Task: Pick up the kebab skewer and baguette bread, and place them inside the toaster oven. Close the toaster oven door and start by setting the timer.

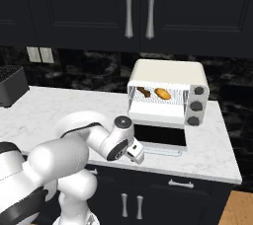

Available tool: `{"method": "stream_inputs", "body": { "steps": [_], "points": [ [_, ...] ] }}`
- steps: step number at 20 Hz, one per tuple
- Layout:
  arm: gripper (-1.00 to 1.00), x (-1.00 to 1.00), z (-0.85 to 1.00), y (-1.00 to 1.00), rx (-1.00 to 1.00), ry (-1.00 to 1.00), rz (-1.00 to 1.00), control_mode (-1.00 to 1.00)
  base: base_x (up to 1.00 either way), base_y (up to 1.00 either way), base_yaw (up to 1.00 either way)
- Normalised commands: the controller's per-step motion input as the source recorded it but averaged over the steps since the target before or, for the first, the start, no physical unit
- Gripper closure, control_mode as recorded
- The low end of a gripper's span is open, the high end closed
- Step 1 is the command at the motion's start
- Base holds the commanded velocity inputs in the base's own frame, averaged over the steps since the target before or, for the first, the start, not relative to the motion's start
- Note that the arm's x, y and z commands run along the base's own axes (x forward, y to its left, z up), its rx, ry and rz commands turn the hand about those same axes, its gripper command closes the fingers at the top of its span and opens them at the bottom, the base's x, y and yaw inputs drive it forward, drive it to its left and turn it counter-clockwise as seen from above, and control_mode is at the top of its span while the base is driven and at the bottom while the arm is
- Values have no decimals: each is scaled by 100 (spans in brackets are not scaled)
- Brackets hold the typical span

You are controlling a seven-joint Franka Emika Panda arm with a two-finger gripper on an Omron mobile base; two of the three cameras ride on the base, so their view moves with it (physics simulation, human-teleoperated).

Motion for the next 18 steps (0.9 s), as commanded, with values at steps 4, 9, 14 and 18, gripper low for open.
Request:
{"method": "stream_inputs", "body": {
  "steps": [4, 9, 14, 18],
  "points": [
    [-100, 2, -6, 0, 0, -7, 1, -100, 0, 0, 0],
    [-100, 25, 0, 0, 0, -11, 0, -100, 0, 0, 0],
    [-100, 22, 0, 1, 0, -8, 0, -100, 0, 0, 0],
    [-100, 23, 1, 0, 0, -8, 0, -100, 0, 0, 0]
  ]
}}
